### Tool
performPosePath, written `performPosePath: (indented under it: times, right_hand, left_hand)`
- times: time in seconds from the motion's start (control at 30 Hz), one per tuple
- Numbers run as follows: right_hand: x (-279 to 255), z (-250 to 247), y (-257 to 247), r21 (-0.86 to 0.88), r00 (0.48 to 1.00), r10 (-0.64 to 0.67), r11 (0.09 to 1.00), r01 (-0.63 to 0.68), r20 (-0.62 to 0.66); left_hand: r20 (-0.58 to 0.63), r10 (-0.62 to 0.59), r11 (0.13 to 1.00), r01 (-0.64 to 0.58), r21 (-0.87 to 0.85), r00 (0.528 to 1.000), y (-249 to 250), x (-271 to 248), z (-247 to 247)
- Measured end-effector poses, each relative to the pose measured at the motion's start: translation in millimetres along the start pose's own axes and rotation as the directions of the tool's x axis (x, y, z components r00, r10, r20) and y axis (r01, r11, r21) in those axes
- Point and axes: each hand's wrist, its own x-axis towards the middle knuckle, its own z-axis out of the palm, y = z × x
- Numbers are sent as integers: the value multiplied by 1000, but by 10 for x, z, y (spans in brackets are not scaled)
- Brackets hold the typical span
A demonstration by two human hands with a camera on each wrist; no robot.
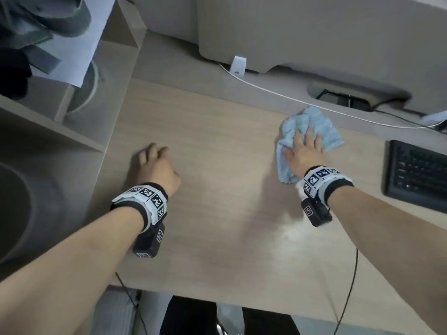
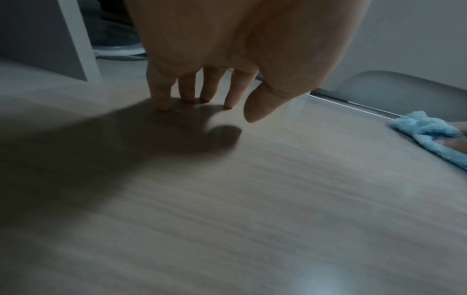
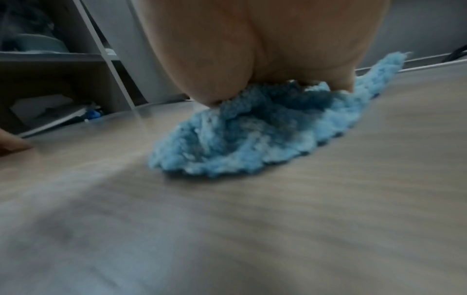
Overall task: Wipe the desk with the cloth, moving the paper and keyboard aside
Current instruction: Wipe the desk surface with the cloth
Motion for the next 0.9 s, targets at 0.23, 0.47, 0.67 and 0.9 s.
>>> performPosePath:
  times: [0.23, 0.47, 0.67, 0.9]
  right_hand:
    - [-276, 261, -1251, -147, 857, -512, 844, 515, 64]
    - [-95, 158, -182, -163, 948, -317, 936, 312, -4]
    - [-253, -73, -274, -120, 984, -172, 979, 167, -33]
    - [-866, 238, -236, -76, 938, -321, 940, 333, 131]
  left_hand:
    - [-7, 8, 999, -8, 31, 1000, -36, 50, 13]
    - [-18, 11, 1000, -11, 24, 1000, -29, 81, 5]
    - [13, -7, 999, 6, 33, 1000, -12, 68, 36]
    - [79, -25, 999, 23, 22, 997, 360, 80, -43]
